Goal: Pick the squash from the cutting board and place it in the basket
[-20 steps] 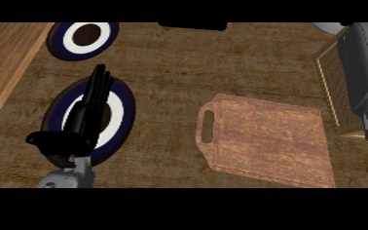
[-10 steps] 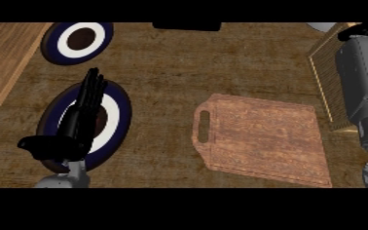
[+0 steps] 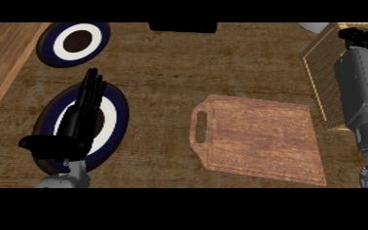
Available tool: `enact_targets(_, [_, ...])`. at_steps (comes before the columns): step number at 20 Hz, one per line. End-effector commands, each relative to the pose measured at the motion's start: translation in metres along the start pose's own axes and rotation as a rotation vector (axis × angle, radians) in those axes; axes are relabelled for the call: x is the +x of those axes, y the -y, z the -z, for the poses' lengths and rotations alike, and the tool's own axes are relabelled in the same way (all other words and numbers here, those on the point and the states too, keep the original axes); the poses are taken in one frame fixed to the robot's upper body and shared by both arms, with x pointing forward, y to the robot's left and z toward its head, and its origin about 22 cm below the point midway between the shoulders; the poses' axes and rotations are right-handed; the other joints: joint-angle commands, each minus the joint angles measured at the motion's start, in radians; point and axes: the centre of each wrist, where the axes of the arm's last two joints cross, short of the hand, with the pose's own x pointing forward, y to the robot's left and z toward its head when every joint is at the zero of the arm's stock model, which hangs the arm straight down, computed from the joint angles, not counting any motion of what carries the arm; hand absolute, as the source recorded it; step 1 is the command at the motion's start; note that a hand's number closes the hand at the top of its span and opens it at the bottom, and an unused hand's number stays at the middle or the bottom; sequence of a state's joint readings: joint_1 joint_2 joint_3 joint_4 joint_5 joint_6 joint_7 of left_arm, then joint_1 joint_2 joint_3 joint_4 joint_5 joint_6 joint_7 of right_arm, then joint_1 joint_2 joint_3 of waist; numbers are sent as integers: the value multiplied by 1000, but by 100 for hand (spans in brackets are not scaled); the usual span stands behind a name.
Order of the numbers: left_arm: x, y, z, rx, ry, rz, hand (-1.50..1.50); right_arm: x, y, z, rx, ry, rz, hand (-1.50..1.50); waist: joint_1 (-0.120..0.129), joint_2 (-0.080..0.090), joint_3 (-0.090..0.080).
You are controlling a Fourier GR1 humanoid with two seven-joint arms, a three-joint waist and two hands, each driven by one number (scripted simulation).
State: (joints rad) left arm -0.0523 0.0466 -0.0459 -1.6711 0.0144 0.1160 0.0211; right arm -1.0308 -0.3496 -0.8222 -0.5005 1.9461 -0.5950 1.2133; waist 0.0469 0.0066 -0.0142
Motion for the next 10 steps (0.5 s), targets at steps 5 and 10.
enact_targets(5, [1, 2, -3, 2, -1, -10, 0, -37, -32, 2, -10, -207, 19, 150, -1, 13, 16])
enact_targets(10, [1, -7, 12, 34, -2, -6, 0, -56, -43, 1, 2, -246, 40, 150, -25, 10, 15])
